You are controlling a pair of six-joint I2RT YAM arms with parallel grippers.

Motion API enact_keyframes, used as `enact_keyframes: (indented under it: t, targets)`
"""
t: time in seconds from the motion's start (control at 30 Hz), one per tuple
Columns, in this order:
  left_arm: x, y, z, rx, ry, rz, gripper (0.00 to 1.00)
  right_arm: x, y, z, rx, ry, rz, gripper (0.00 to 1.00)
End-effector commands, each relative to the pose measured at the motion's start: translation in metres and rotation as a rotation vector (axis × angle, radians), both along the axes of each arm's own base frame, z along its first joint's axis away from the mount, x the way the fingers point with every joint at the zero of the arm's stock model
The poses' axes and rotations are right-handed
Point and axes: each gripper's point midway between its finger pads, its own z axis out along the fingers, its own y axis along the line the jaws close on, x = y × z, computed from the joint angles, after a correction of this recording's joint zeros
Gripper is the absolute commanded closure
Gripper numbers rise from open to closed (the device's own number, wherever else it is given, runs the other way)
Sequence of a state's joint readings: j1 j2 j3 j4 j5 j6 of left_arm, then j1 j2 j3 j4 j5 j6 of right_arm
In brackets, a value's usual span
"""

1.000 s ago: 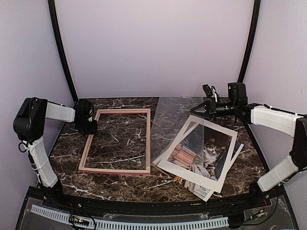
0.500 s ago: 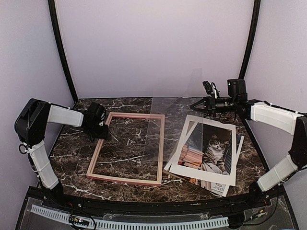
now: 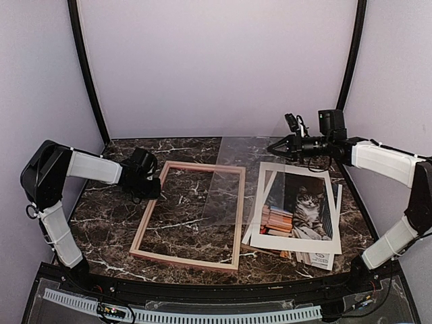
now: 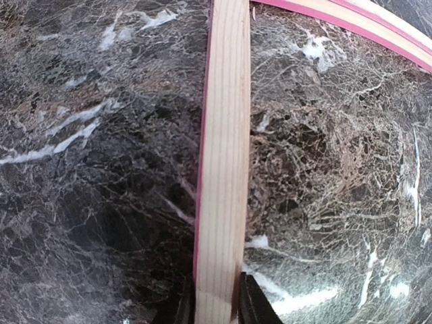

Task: Put the photo into the frame
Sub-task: Move the frame body to the center of the board.

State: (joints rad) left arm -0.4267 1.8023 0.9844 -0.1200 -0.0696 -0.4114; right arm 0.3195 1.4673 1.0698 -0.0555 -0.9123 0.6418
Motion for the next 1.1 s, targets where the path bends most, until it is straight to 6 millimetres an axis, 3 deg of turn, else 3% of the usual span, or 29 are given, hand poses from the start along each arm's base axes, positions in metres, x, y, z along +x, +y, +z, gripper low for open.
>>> enact_keyframes:
  t: [0.0, 0.3, 0.5, 0.63, 0.87, 1.07]
  targets:
    - [-0.029, -0.004, -0.021, -0.053, 0.111, 0.039, 0.8, 0.008, -0.001, 0.012, 0.012, -0.049, -0.009, 1.0]
    - [-0.025, -0.006, -0.022, -0.094, 0.097, 0.085, 0.82, 0.011, -0.006, 0.009, 0.009, -0.047, -0.013, 1.0]
    - [-0.037, -0.012, -0.024, -0.168, 0.123, 0.098, 0.77, 0.016, -0.002, 0.013, 0.042, -0.049, -0.015, 1.0]
    - [-0.043, -0.017, -0.018, -0.216, 0.121, 0.095, 0.69, 0.017, 0.003, 0.017, 0.054, -0.049, -0.006, 1.0]
    - [-0.037, -0.017, 0.022, -0.243, 0.037, 0.078, 0.48, 0.012, 0.028, 0.031, 0.084, -0.054, 0.037, 1.0]
    - [-0.017, 0.008, 0.071, -0.159, -0.106, 0.117, 0.29, -0.001, 0.069, 0.049, 0.137, -0.058, 0.108, 1.0]
